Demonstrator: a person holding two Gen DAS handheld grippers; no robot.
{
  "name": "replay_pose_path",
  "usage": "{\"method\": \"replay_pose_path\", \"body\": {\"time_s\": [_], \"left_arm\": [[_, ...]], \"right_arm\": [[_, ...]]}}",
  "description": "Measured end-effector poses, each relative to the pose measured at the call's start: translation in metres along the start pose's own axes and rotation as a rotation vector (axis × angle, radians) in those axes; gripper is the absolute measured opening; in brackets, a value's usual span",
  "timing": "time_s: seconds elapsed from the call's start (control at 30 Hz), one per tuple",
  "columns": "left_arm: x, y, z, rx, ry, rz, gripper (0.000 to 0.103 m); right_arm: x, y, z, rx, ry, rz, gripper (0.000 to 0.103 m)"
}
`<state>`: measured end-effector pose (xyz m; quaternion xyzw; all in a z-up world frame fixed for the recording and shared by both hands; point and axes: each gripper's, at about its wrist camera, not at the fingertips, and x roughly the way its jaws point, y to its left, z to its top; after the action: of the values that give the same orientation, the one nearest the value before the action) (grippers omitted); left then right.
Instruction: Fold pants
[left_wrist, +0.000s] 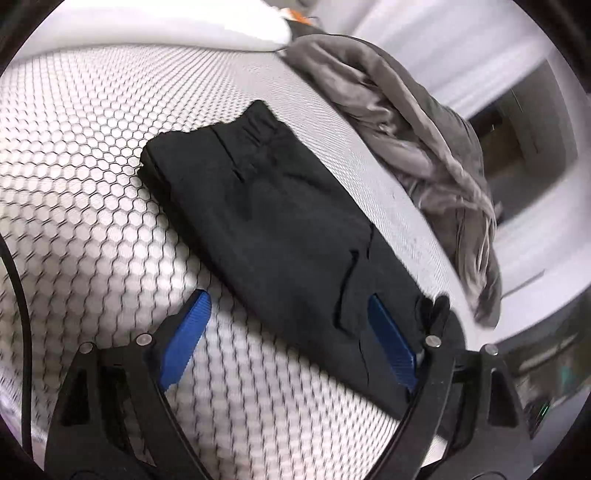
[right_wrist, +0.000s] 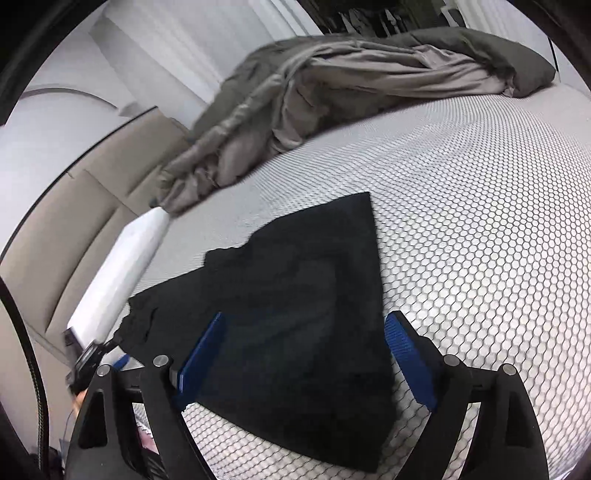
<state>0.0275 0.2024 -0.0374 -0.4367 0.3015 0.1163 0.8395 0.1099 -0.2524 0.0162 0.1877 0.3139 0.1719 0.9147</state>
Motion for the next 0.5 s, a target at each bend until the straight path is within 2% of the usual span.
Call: {"method": "replay_pose_path", "body": {"time_s": [0.07, 0.1, 0.13, 0.17, 0.2, 0.27, 0.37, 0.5], "left_arm": [[0.002, 0.002, 0.010, -0.048, -0.028, -0.026, 0.083], [0.001, 0.005, 0.016, -0.070, -0.044, -0.021, 0.077], [0.001, 0.010, 0.023, -0.080, -0.064, -0.004, 0.047], [0.003, 0.010, 0.027, -0.077, -0.078, 0.047, 0.010], [0.008, 0.012, 0.035, -0.061, -0.094, 0.099, 0.005], [0.002, 0.003, 0.037, -0.040, -0.138, 0.111, 0.002], [-0.014, -0.040, 0.030, 0.104, -0.231, 0.149, 0.001], [-0.035, -0.134, 0.009, 0.315, -0.282, 0.061, 0.001]], "right_arm": [[0.001, 0.007, -0.002, -0.013, -0.019, 0.011, 0.089], [0.000, 0.006, -0.004, -0.013, -0.019, 0.030, 0.089], [0.002, 0.008, -0.004, -0.012, -0.016, 0.052, 0.089], [0.002, 0.007, -0.005, -0.013, -0.012, 0.069, 0.089], [0.001, 0.007, -0.006, -0.018, -0.011, 0.071, 0.089], [0.002, 0.011, -0.009, -0.040, -0.013, 0.057, 0.089], [0.002, 0.010, -0.011, -0.066, -0.019, 0.048, 0.089], [-0.009, 0.006, -0.011, -0.083, -0.055, 0.039, 0.089]]}}
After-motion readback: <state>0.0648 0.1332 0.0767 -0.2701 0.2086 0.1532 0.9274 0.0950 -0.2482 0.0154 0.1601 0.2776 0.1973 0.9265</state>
